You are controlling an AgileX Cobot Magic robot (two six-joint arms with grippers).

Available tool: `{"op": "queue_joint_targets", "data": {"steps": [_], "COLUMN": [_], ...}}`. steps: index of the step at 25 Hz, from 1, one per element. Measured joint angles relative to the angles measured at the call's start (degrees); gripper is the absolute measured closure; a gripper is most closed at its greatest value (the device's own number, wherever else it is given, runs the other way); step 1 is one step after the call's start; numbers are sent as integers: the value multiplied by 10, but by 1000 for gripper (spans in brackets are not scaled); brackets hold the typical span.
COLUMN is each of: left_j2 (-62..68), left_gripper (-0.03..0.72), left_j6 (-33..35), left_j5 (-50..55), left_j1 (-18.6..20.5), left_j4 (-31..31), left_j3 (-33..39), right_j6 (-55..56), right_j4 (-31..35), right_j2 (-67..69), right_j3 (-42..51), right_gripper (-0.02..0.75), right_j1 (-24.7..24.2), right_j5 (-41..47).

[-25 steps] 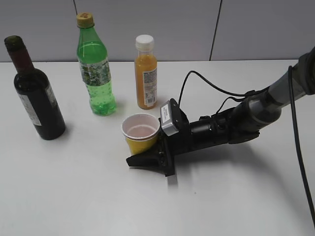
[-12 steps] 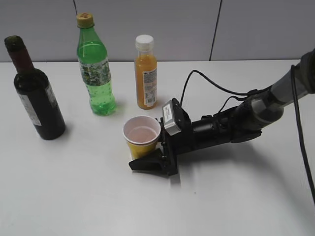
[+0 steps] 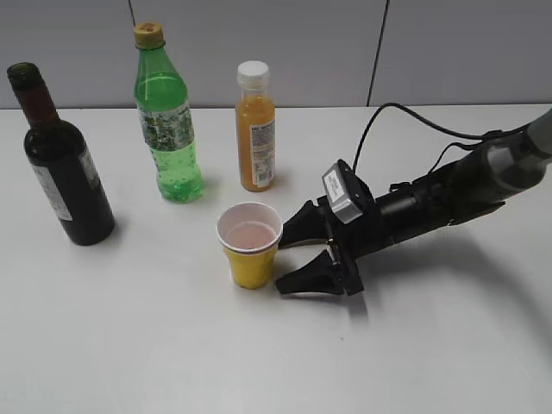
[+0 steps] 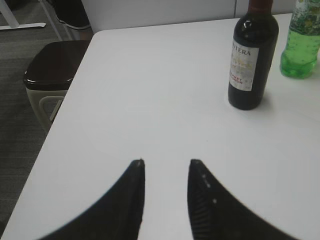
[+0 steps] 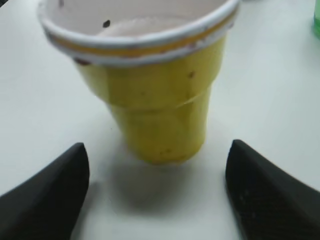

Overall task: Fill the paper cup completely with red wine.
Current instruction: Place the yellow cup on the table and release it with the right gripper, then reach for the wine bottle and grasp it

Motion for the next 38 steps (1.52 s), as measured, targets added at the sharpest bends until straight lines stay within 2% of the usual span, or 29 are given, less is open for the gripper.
{"op": "queue_joint_targets", "data": {"steps": [5,9,11,15,18,20,25,27,30,32,35,38], "left_j2": [0,0,0,0,0,0,0,0,0,0,0,0], "left_gripper": [458,458,458,458,458,458,459,459,459,459,459,459], "left_j6": [0,0,0,0,0,0,0,0,0,0,0,0], "left_j5": [0,0,0,0,0,0,0,0,0,0,0,0], "left_j1": [0,0,0,0,0,0,0,0,0,0,0,0], "left_j4": [0,0,0,0,0,0,0,0,0,0,0,0], "left_j3": [0,0,0,0,0,0,0,0,0,0,0,0], "right_j6": [45,70,82,124,134,137,101,-3,-200,-290,-379,-416], "right_j4": [-75,-80,-80,-82,-73,-6,314,452,699,817,923,957], "right_j2": [-23,-49,-68,-119,-158,-180,-197,-197,-197,-194,-188,-186], "right_j3": [0,1,1,2,2,2,-53,-85,-144,-195,-263,-310], "right_gripper": [97,104,108,124,140,144,144,145,145,145,145,146], "right_j1": [-22,-57,-78,-104,-108,-108,-109,-115,-126,-134,-143,-144], "right_j5": [0,2,30,161,308,436,788,898,1015,1093,1219,1339]}}
